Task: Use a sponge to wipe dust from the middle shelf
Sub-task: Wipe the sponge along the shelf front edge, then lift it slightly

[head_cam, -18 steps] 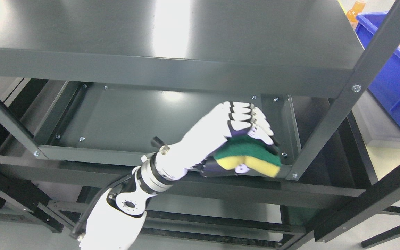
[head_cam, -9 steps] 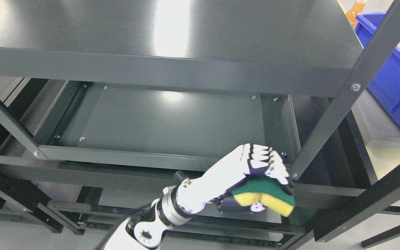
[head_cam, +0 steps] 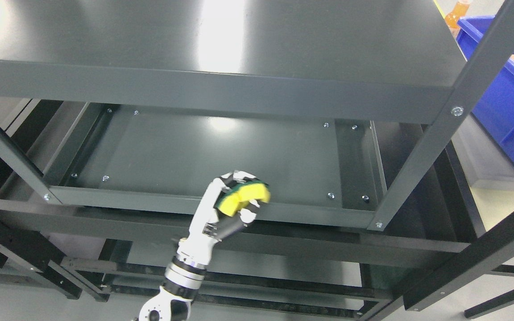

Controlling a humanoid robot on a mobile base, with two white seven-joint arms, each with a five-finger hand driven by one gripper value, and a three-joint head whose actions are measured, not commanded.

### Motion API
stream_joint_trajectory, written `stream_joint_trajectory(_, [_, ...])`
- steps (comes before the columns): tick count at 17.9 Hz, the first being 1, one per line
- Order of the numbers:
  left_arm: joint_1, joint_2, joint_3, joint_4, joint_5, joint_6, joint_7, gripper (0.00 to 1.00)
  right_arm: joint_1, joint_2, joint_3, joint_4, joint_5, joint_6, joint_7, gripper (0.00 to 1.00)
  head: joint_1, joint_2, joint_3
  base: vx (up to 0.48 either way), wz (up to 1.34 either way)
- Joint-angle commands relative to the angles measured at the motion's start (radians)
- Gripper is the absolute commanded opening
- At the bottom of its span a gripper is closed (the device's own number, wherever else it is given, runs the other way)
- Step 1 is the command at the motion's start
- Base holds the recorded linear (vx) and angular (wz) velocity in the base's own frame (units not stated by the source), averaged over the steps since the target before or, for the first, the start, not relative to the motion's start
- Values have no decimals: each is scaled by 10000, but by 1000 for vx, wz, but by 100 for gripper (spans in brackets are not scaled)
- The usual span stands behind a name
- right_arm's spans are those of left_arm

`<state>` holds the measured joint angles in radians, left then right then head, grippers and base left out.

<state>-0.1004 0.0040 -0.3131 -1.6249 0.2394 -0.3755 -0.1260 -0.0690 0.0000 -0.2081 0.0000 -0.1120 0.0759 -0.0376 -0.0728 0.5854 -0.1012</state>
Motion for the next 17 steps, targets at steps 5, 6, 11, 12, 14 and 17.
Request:
stream_joint_trajectory(5, [69, 175, 2808, -302, 490, 473, 263, 0, 0, -175, -5, -174, 0, 8, 8, 100, 0, 0, 0, 0, 0])
stream_joint_trajectory(6, [53, 190, 2899, -317, 444, 457, 263, 0, 0, -175, 10, -174, 0, 8, 8, 100, 0, 0, 0, 0, 0])
stream_joint_trajectory(11, [-620, 236, 3345, -257, 260, 549, 263, 0, 0, -175, -5, -174, 0, 8, 8, 100, 0, 0, 0, 0, 0])
stream_joint_trajectory(12, [-698, 236, 3360, -256, 260, 549, 248, 0, 0, -175, -5, -174, 0, 8, 8, 100, 0, 0, 0, 0, 0])
stream_joint_trajectory(14, [-730, 221, 3330, -241, 199, 671, 248, 0, 0, -175, -5, -174, 0, 8, 8, 100, 0, 0, 0, 0, 0])
stream_joint_trajectory(17, [-653, 205, 3253, -241, 198, 703, 232, 0, 0, -175, -5, -174, 0, 8, 8, 100, 0, 0, 0, 0, 0])
